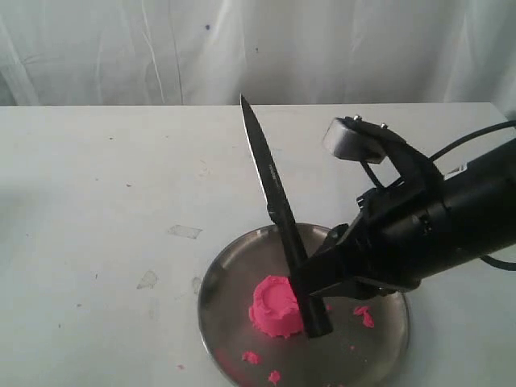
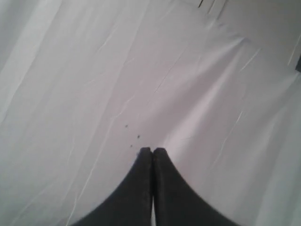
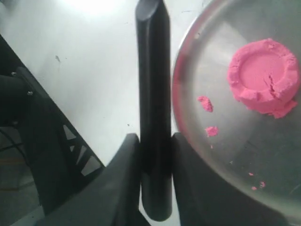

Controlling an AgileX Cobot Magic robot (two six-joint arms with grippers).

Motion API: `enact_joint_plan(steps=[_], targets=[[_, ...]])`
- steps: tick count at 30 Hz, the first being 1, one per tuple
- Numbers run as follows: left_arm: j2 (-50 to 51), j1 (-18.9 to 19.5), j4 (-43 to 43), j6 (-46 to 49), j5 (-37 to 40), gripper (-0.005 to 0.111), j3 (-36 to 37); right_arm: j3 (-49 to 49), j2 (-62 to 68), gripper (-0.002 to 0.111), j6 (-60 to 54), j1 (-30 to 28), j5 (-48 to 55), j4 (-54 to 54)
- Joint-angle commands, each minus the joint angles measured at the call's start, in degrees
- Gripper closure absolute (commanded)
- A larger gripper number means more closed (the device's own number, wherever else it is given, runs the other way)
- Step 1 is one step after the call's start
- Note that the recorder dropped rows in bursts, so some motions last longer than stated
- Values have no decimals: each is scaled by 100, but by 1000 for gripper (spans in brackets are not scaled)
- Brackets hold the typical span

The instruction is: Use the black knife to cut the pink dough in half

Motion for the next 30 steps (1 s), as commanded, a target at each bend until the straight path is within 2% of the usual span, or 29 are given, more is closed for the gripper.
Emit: enact_joint_plan(steps=[1, 3, 7, 9, 11, 12, 13, 17, 18, 20, 22, 26, 28, 30], targets=[[1179, -14, 831, 414, 509, 107, -1350, -17, -35, 108, -304, 3, 334, 493], [2029, -14, 1289, 1507, 998, 107, -1632, -17, -35, 108, -420, 3, 375, 510], [4058, -14, 1222, 2298, 1684, 107, -1713, -17, -35, 108, -540, 3, 358, 118], [5151, -18, 1222, 2009, 1617, 107, -1713, -17, -35, 108, -540, 3, 306, -309], [5880, -169, 1324, 978, 1574, 107, -1713, -17, -35, 108, -422, 3, 160, -932], [6121, -284, 1693, 499, 1503, 107, -1713, -17, -35, 108, -253, 3, 131, -1341], [6257, -413, 2205, 205, 1324, 107, -1713, -17, -35, 108, 50, 3, 85, -1791], [6550, -803, 5505, -371, -990, 107, -1841, 61, -35, 108, 1540, 3, -347, -3157], [6598, -939, 5955, -487, -1522, 107, -1937, 91, -24, 108, 1717, 3, -392, -3362], [6684, -1297, 6189, -860, -1855, 107, -2120, 115, 15, 108, 1873, 3, -392, -3519], [6759, -1763, 6189, -942, -1456, 107, -2277, 115, 115, 108, 1897, 38, -252, -3519], [7124, -2625, 6189, -829, 301, 107, -2619, -24, 484, 108, 1969, 350, 93, -3726], [7410, -2884, 6189, -753, 488, 107, -2820, -198, 758, 108, 2088, 534, 280, -3991], [7668, -2946, 6189, -495, 149, 107, -3021, -425, 1101, 108, 2160, 705, 406, -4240]])
